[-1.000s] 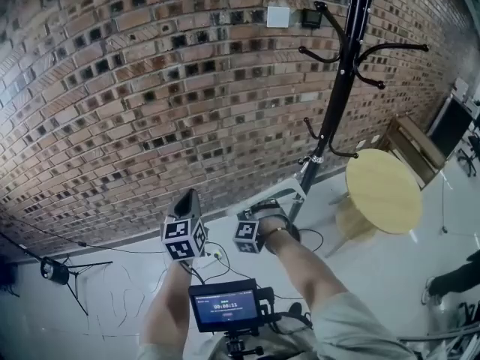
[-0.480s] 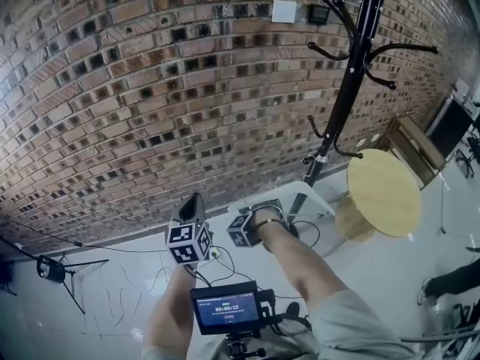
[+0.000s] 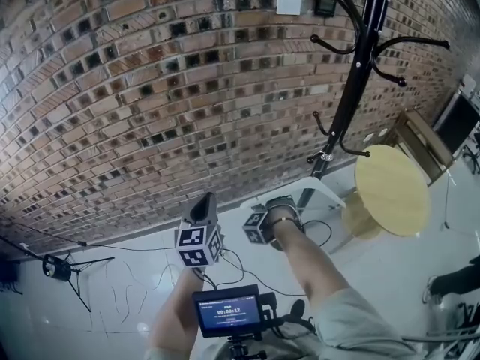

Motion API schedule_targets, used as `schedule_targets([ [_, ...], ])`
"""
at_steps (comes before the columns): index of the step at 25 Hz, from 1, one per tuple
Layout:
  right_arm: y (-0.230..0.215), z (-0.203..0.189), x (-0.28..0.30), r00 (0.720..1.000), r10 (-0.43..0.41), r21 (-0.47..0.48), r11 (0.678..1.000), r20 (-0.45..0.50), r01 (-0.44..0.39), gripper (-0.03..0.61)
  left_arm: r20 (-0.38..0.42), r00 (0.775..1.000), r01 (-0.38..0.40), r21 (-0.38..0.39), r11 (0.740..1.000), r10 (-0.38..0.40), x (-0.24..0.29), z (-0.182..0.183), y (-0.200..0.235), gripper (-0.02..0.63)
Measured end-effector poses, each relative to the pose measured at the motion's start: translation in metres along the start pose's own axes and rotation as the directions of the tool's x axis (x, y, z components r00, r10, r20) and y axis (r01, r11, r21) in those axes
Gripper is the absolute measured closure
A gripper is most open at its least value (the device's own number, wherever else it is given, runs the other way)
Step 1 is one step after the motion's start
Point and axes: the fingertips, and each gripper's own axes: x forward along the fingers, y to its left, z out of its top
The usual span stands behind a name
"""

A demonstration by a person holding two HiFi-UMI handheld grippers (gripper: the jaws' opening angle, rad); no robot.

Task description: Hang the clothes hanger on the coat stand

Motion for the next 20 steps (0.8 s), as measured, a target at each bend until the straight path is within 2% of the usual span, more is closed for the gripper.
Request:
schedule_targets([
  [1,-0.003,0.003,0.0,0.999,-0.017,0.029,0.999,0.035,0.016,0.491,-0.002,1.0,0.006,0.007,1.0,-0.006,0.002,0.0,-0.003,0.603],
  [3,-0.008,0.009,-0.003,0.992,-0.054,0.091,0.995,0.11,0.044,0.39,-0.005,1.0,0.015,0.015,1.0,-0.015,0.006,-0.001,-0.009,0.603],
  [5,-0.011,0.015,-0.007,0.979,-0.088,0.156,0.986,0.183,0.059,0.376,-0.008,1.0,0.025,0.023,0.999,-0.024,0.01,-0.001,-0.015,0.603],
  [7,-0.012,0.015,-0.013,0.965,-0.113,0.213,0.975,0.239,0.061,0.325,-0.011,0.999,0.034,0.031,0.999,-0.034,0.013,0.0,-0.023,0.603],
  [12,0.006,-0.008,-0.017,0.946,-0.121,0.272,0.962,0.301,0.036,0.325,-0.012,0.997,0.075,0.05,0.996,-0.075,0.016,0.003,-0.051,0.603],
  [14,0.012,-0.017,-0.019,0.921,-0.143,0.366,0.93,0.363,0.0,0.325,-0.011,0.995,0.096,0.062,0.993,-0.095,0.016,0.003,-0.065,0.603],
  [15,0.013,-0.022,-0.022,0.9,-0.174,0.438,0.899,0.4,-0.021,0.326,-0.01,0.994,0.106,0.069,0.992,-0.106,0.016,0.003,-0.072,0.603],
  [16,0.011,-0.028,-0.027,0.874,-0.219,0.518,0.854,0.434,-0.043,0.366,-0.009,0.993,0.116,0.073,0.991,-0.116,0.016,0.002,-0.078,0.603],
  [17,0.009,-0.036,-0.033,0.843,-0.273,0.597,0.799,0.464,-0.07,0.435,-0.009,0.992,0.125,0.076,0.989,-0.124,0.017,0.001,-0.084,0.604],
  [19,0.005,-0.055,-0.046,0.771,-0.389,0.738,0.658,0.504,-0.151,0.52,-0.01,0.99,0.141,0.08,0.987,-0.141,0.019,0.0,-0.095,0.603],
  [20,0.003,-0.067,-0.053,0.734,-0.448,0.795,0.571,0.511,-0.205,0.563,-0.009,0.989,0.15,0.082,0.985,-0.15,0.021,-0.001,-0.102,0.603],
])
